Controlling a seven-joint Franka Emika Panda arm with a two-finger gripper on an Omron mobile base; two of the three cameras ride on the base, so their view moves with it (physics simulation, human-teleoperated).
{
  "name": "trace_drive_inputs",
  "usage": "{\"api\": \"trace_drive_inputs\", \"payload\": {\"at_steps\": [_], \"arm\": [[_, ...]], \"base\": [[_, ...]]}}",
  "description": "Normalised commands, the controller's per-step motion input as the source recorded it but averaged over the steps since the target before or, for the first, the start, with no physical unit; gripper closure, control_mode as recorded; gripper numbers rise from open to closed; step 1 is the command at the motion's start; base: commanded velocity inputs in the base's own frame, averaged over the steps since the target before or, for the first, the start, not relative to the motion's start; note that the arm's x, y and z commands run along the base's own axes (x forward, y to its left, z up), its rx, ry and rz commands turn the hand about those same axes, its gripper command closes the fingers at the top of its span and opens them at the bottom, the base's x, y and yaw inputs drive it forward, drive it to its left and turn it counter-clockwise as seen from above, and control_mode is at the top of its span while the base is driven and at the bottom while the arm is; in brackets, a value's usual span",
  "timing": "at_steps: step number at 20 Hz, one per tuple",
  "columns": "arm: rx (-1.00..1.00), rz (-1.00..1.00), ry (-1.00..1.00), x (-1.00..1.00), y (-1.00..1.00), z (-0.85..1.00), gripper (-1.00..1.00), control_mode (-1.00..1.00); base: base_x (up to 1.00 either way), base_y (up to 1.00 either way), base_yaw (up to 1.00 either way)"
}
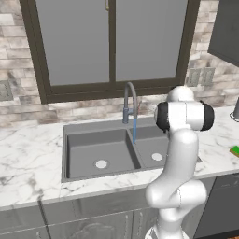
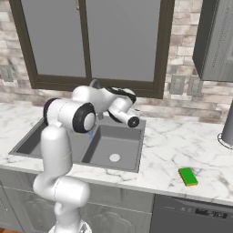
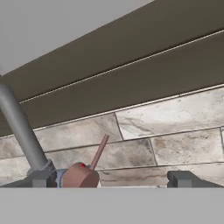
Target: Soak the sponge with water for a few seconds and then drop it inside the sink.
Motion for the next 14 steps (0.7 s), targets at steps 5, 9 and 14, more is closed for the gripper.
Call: {"api": "trace_drive_inputs", "payload": {"at_steps": [5,9,14], "arm": [[0.0,0.0,0.13,-0.54,-0.1,0.29,-1.0,-1.0],[0.0,0.0,0.21,-0.46,-0.14,0.25,-1.0,-1.0],[0.0,0.0,0.2,-0.57,-0.15,0.15,-1.0,-1.0]], "base": [[0.0,0.0,0.0],[0.0,0.0,0.0],[0.0,0.0,0.0]]}}
